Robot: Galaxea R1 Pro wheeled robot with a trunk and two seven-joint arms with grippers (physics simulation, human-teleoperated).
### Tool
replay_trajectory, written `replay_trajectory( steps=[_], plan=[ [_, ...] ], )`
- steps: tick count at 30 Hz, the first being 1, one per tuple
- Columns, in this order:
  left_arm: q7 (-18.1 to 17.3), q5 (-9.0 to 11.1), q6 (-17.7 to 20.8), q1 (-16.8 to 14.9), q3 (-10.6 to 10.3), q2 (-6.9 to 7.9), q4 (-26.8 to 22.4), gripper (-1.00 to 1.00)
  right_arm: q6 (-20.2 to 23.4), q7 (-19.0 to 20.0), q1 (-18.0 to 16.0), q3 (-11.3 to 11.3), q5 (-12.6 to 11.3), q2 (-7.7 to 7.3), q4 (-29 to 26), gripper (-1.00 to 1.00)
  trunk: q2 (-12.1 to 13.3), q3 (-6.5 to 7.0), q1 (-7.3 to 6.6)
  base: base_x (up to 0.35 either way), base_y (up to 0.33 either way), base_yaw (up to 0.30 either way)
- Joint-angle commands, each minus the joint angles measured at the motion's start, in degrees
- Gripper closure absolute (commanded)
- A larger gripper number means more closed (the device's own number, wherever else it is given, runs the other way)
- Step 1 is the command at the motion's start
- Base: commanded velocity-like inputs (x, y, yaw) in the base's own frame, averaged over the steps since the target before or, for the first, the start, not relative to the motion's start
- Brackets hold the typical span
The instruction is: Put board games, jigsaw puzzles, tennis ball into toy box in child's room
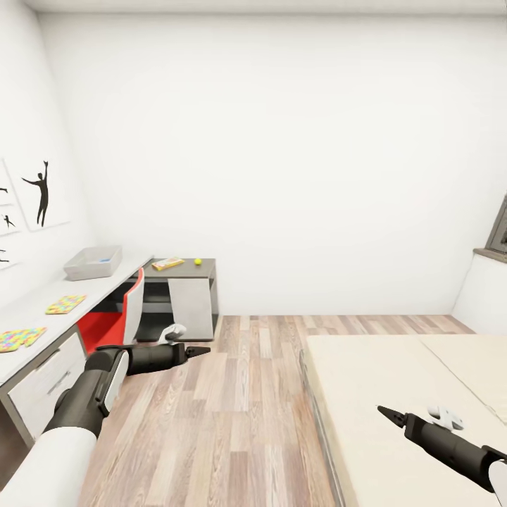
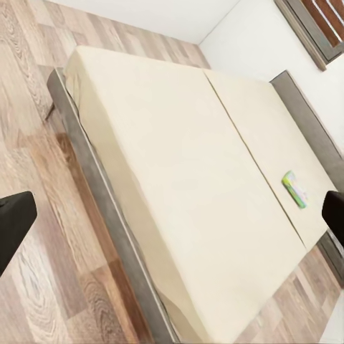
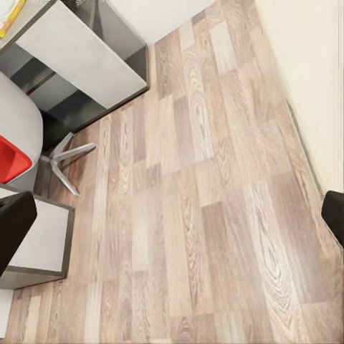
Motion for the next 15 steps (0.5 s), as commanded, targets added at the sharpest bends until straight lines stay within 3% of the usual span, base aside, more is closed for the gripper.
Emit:
replay_trajectory(
  steps=[1,15],
  plan=[
    [-0.11,0.11,0.46,-0.02,0.08,-0.02,0.00,-1.00,0.28,0.30,-0.03,-0.09,0.11,0.01,0.02,-1.00,-0.04,-0.03,0.02,0.000,-0.250,0.000],
    [-0.11,0.11,0.46,-0.02,0.08,-0.02,0.00,-1.00,0.28,0.25,-0.03,-0.09,0.11,0.01,0.07,-1.00,-0.04,-0.03,0.02,0.000,-0.286,0.000]
  ],
)
